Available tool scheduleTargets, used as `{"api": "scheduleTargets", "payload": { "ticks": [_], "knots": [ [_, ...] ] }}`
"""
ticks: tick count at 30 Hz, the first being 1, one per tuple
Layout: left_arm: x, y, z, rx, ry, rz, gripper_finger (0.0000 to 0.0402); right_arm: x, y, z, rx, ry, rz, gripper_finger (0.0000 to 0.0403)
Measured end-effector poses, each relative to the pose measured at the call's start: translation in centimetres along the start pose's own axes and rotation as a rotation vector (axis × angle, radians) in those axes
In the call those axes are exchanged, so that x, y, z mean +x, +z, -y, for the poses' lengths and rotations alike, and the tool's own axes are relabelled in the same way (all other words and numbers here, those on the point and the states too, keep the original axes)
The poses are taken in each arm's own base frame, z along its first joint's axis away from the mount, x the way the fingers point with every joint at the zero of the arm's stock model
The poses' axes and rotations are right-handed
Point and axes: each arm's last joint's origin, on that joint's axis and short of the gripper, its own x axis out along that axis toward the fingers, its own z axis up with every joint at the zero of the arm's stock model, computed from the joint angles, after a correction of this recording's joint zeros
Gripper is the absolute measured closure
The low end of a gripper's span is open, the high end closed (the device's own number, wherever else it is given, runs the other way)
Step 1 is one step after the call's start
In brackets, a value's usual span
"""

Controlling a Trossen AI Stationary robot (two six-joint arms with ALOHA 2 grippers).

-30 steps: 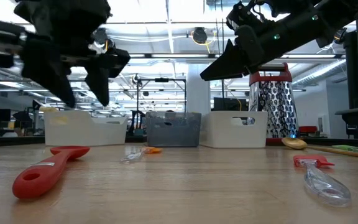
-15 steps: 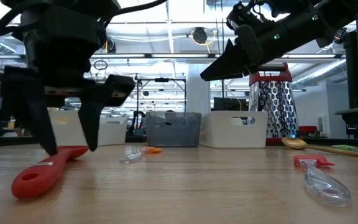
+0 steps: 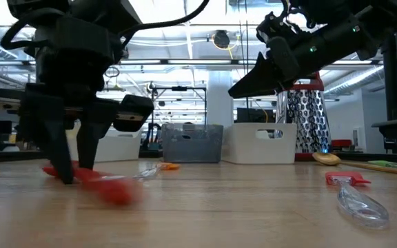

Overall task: Pick & Place Kitchen Items
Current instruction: Put the red slotted spoon into the right white bin

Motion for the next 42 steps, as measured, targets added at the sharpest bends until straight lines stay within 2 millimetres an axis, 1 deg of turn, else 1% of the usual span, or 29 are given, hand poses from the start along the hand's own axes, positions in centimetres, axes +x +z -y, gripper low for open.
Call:
{"api": "scheduleTargets", "payload": {
  "ticks": [1,3,6,8,10,13,16,19,22,25,28,31,34,37,42],
  "knots": [
    [-0.2,0.0,-0.2,-0.005,0.007,0.004,0.0373,0.0,0.0,0.0,0.0,0.0,0.0,0.0216],
    [-0.8,0.0,-0.6,-0.02,0.033,0.012,0.0386,0.0,0.0,0.0,0.0,-0.001,0.0,0.0216],
    [-2.0,-0.2,-1.5,-0.057,0.12,-0.002,0.0374,0.0,0.1,0.0,0.003,-0.001,0.008,0.0216],
    [-3.0,0.1,-1.7,-0.06,0.177,0.013,0.0369,0.0,0.2,0.0,0.008,0.0,0.019,0.0216],
    [-3.9,0.5,-1.9,-0.057,0.226,0.03,0.0373,0.0,0.3,0.0,0.007,0.001,0.029,0.0216],
    [-5.3,0.5,-2.4,-0.073,0.308,0.026,0.0388,0.0,0.4,0.0,0.009,0.001,0.041,0.0216],
    [-6.5,0.9,-2.8,-0.103,0.422,0.035,0.0388,0.0,0.4,0.0,0.01,0.001,0.041,0.0216],
    [-7.5,0.9,-3.0,-0.16,0.57,0.0,0.0379,0.0,0.4,0.0,0.018,0.001,0.041,0.0216],
    [-8.4,1.0,-3.2,-0.179,0.723,-0.037,0.0373,0.0,0.4,-0.1,0.052,0.003,0.041,0.0216],
    [-9.0,1.2,-3.4,-0.219,0.851,-0.041,0.0378,0.0,0.4,-0.1,0.101,0.004,0.044,0.0216],
    [-9.3,1.3,-3.6,-0.261,0.928,-0.034,0.0386,0.0,0.5,0.0,0.135,-0.008,0.048,0.0216],
    [-9.4,1.4,-3.7,-0.274,0.957,-0.024,0.0385,0.0,0.5,0.0,0.156,-0.02,0.051,0.0216],
    [-9.4,1.5,-3.7,-0.283,0.968,-0.017,0.0375,0.0,0.5,0.1,0.194,-0.022,0.052,0.0216],
    [-9.5,1.5,-3.8,-0.309,1.007,-0.015,0.0374,-0.1,0.5,0.2,0.228,-0.087,0.064,0.0216],
    [-9.7,1.5,-3.7,-0.329,1.078,-0.035,0.0382,-0.1,0.3,0.6,0.223,-0.22,0.072,0.0216]
  ]
}}
